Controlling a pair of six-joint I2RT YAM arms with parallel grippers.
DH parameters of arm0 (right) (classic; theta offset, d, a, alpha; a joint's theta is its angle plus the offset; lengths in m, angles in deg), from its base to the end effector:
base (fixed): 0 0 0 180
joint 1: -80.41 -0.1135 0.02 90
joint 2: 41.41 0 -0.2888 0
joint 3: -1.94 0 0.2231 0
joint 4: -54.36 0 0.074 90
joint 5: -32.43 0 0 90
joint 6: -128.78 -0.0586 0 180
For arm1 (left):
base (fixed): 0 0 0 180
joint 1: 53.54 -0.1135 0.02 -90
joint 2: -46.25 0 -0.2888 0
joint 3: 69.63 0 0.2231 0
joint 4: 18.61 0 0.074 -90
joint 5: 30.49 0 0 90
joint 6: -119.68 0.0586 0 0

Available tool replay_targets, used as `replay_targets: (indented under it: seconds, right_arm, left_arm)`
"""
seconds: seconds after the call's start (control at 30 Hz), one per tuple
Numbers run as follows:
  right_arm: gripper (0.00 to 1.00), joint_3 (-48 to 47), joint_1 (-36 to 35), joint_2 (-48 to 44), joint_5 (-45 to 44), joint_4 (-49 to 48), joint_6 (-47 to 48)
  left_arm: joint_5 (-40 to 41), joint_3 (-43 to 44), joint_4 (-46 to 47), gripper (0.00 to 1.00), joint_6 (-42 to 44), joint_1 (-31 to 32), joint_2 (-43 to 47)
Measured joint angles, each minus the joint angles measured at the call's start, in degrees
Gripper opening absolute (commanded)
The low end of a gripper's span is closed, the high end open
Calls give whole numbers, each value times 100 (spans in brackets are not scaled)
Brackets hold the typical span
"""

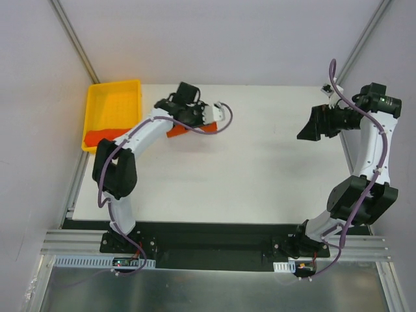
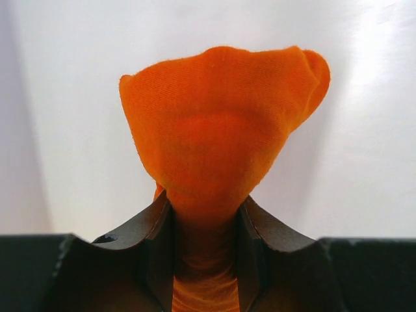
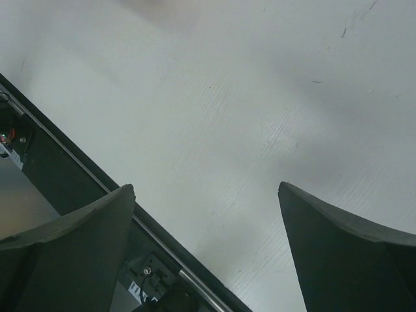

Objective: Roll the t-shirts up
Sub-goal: Place the T-shirt in the bin.

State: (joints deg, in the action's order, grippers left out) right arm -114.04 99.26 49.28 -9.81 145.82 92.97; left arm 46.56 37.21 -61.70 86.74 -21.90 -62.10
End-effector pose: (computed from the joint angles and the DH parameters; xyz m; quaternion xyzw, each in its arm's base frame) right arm 0.2705 -0.0465 0.3939 -0.3512 0.8271 0.2060 0.3874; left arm 0.3569 -0.2353 0.2897 0.6719 0.6251 -0.0171 0.3969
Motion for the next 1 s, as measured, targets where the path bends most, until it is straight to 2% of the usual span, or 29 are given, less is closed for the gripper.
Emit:
replay_targets:
  seconds: [0.3,0.43,0.7,1.0]
  right_arm:
    - [96,205,-101,208,160,7,-262]
    - [96,208,-192,431,173,2,-334]
    - [96,636,-393,461,9,-17,-345]
    - [96,918,-485,459,-503,-20,-131]
  left_arm:
    - [31,1325,-210,0,387,-2035,92]
    - [103,1681,-199,0,457,-2603,-48]
    - [87,1617,-149,0,785,-3250,-503]
    - [-369,1145,118,0,1622,-4120,-649]
